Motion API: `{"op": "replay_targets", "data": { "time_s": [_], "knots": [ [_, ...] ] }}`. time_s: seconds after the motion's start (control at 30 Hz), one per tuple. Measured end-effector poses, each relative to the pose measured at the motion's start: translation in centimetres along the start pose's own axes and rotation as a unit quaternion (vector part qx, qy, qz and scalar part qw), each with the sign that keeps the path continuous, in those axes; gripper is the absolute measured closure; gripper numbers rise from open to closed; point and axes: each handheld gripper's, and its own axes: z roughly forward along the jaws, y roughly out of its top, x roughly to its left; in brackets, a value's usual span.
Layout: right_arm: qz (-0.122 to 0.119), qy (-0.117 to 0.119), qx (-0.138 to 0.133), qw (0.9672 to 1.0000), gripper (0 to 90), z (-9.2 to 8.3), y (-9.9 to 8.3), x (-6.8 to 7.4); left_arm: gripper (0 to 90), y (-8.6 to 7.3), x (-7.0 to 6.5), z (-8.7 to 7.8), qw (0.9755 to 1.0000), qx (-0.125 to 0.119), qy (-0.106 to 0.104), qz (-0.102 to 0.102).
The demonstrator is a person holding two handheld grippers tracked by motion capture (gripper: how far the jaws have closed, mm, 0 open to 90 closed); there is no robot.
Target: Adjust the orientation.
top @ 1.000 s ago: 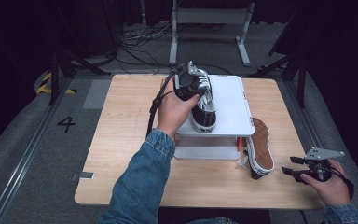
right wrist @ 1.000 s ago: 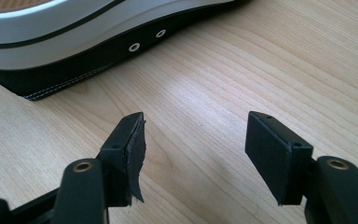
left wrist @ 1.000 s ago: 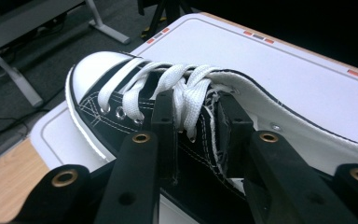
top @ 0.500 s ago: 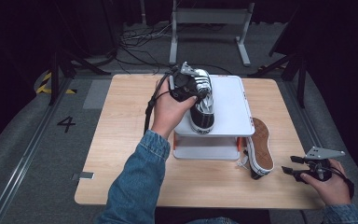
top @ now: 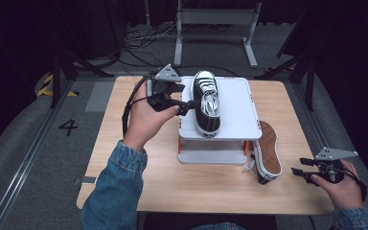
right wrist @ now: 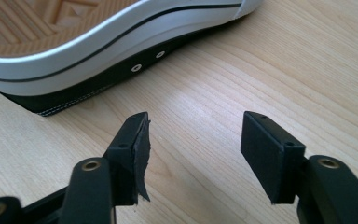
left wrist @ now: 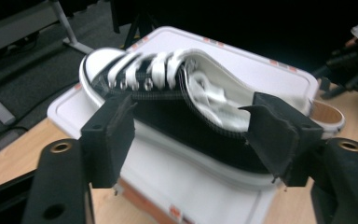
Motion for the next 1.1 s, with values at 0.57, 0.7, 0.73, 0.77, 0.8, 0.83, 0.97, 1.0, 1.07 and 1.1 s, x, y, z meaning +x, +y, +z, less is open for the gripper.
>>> {"op": "replay_targets", "data": {
  "time_s": [0.57, 0.7, 0.73, 0.77, 0.8, 0.83, 0.97, 1.0, 1.07, 1.1],
  "knots": [
    [-0.001, -0.004, -0.04, 0.9992, 43.4, -2.5, 3.7, 0.0, 26.5, -10.9, 1.9, -2.0, 0.998, 0.06, 0.005, -0.023],
    [-0.018, 0.011, -0.04, 0.999, 58.1, -2.8, 4.9, 0.0, 27.4, -12.7, 2.4, -1.7, 0.9951, 0.082, 0.027, -0.047],
    [-0.02, 0.012, -0.035, 0.9991, 61.5, -2.7, 5.3, 0.1, 27.0, -13.1, 2.5, -1.7, 0.9948, 0.086, 0.026, -0.048],
    [-0.022, 0.014, -0.037, 0.999, 63.0, -2.5, 5.7, 0.2, 27.0, -13.5, 2.5, -1.5, 0.9942, 0.091, 0.02, -0.054],
    [-0.024, 0.019, -0.036, 0.9989, 66.6, -2.3, 6.0, 0.3, 27.1, -13.8, 2.6, -1.5, 0.9933, 0.099, 0.025, -0.054],
    [-0.026, 0.024, -0.032, 0.9989, 71.5, -2.2, 6.3, 0.4, 27.2, -14.2, 2.6, -1.5, 0.9929, 0.103, 0.028, -0.053],
    [-0.028, 0.036, -0.016, 0.9989, 82.2, -1.5, 7.5, 0.6, 27.0, -15.6, 3.0, -1.5, 0.9905, 0.113, 0.039, -0.067],
    [-0.029, 0.035, -0.013, 0.9989, 83.9, -1.3, 7.7, 0.7, 26.9, -15.9, 3.1, -1.6, 0.9898, 0.118, 0.042, -0.068],
    [-0.03, 0.035, -0.008, 0.9989, 88.1, -0.9, 8.3, 0.7, 25.6, -16.6, 3.4, -1.8, 0.9874, 0.129, 0.06, -0.07],
    [-0.033, 0.035, -0.007, 0.9988, 89.6, -0.8, 8.5, 0.8, 24.6, -16.8, 3.5, -1.8, 0.9866, 0.13, 0.062, -0.076]
  ]
}}
